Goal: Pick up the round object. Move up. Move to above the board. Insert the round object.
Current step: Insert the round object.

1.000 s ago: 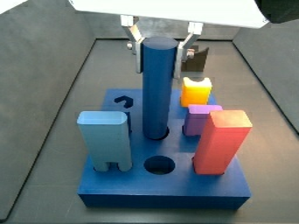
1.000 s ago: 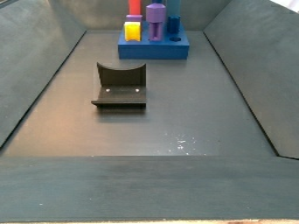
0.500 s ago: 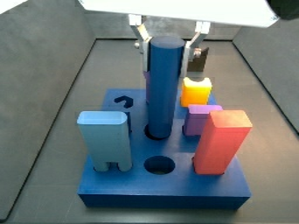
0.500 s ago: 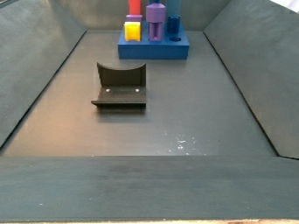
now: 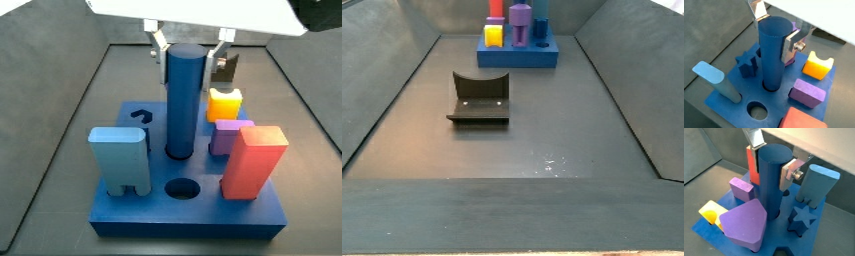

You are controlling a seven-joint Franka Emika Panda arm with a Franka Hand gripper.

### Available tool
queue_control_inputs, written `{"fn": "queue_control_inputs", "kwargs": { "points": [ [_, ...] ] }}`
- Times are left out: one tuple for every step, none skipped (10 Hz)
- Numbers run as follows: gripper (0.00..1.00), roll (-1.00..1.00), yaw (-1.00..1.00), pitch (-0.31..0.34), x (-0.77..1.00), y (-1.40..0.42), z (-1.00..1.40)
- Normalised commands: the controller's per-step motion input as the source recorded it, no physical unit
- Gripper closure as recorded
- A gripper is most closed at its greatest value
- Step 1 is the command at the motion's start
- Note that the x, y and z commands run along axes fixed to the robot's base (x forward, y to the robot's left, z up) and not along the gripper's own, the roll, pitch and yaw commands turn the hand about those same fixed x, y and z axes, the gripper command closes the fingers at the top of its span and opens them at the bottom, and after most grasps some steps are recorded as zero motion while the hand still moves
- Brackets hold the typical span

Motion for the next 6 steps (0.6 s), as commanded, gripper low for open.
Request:
{"fn": "queue_control_inputs", "kwargs": {
  "points": [
    [1.0,0.11,0.0,-0.023,-0.14,-0.01,-0.47],
    [1.0,0.07,0.0,-0.037,-0.03,-0.1,-0.51],
    [1.0,0.0,-0.01,-0.056,0.04,-0.19,-0.49],
    [1.0,-0.03,-0.05,-0.014,0.22,-0.21,-0.39],
    [1.0,-0.08,-0.08,-0.01,0.38,-0.11,-0.36],
    [1.0,0.0,-0.12,0.0,0.36,0.0,-0.34]
  ]
}}
